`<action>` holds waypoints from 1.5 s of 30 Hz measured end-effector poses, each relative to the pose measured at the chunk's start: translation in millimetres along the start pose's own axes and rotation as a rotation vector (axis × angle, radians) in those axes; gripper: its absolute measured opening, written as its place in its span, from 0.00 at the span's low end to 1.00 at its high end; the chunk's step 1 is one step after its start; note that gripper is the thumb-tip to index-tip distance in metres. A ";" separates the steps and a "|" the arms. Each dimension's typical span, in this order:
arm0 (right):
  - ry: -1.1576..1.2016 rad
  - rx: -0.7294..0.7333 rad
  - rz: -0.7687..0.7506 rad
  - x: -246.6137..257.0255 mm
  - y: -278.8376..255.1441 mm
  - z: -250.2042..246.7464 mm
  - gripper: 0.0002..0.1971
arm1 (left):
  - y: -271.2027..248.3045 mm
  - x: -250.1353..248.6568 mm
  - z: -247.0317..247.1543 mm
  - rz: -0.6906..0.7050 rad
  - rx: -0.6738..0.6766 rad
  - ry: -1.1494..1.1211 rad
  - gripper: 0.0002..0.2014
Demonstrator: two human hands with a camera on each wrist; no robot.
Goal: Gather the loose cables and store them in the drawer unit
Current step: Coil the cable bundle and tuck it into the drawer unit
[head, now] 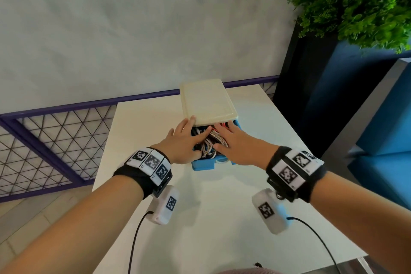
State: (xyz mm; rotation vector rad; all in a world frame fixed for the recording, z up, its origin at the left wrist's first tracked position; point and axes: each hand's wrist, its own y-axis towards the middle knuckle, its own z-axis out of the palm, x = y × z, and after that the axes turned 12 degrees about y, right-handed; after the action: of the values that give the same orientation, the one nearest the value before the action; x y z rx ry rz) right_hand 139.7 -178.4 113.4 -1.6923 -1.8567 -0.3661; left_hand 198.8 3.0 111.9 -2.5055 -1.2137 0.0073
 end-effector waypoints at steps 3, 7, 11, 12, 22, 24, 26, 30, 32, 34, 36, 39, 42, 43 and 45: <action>-0.283 0.064 -0.229 -10.5 -11.9 1.0 0.28 | 1.4 -0.6 2.3 0.002 0.001 -0.016 0.37; -0.437 0.108 -0.228 -16.5 -2.5 11.8 0.26 | 0.5 -1.8 3.6 0.006 -0.015 -0.073 0.39; -0.441 0.041 -0.201 -5.8 10.7 18.1 0.27 | -2.1 -0.3 3.9 -0.003 -0.033 -0.140 0.41; -0.445 0.020 -0.189 -2.0 12.7 20.5 0.28 | -2.5 -0.1 4.1 -0.002 -0.038 -0.156 0.42; -0.031 -0.122 -0.287 -6.8 3.6 -14.1 0.22 | -2.2 1.4 -0.6 -0.035 -0.023 -0.252 0.47; -0.132 -0.118 -0.301 -17.6 5.0 -29.6 0.22 | -2.0 -2.0 -2.1 -0.049 -0.063 -0.232 0.47; -0.215 0.016 -0.363 -27.8 12.0 -35.9 0.23 | -1.6 -4.4 -1.7 -0.062 -0.108 -0.233 0.47; -0.402 0.281 -0.536 -33.1 21.8 -28.9 0.25 | 0.1 -7.9 4.2 -0.071 -0.065 -0.244 0.57; -0.450 0.344 -0.577 -31.8 23.8 -22.7 0.26 | 0.9 -9.5 5.0 -0.082 -0.018 -0.273 0.64; -0.423 0.384 -0.579 -30.6 27.4 -22.3 0.27 | 1.2 -10.2 4.6 -0.085 0.004 -0.277 0.68; -0.446 0.400 -0.575 -29.9 28.2 -23.1 0.28 | -0.1 -10.8 4.6 -0.080 -0.009 -0.259 0.69; -0.511 0.348 -0.584 -29.7 30.7 -19.4 0.27 | -0.5 -11.2 5.4 -0.090 -0.058 -0.263 0.69; -0.431 0.324 -0.563 -30.2 34.2 -14.3 0.27 | 0.2 -11.7 6.7 -0.107 -0.088 -0.273 0.69; -0.370 0.325 -0.549 -31.2 34.8 -14.2 0.28 | 1.0 -11.7 7.5 -0.110 -0.095 -0.287 0.69; -0.289 0.333 -0.549 -33.6 35.6 -14.6 0.30 | 1.6 -11.3 8.3 -0.115 -0.112 -0.322 0.68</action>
State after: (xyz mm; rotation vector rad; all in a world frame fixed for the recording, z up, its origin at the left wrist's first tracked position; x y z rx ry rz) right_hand 178.2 -208.4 98.4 -1.0386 -2.4308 -0.0137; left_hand 191.5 -3.9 102.0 -2.5966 -1.5198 0.3343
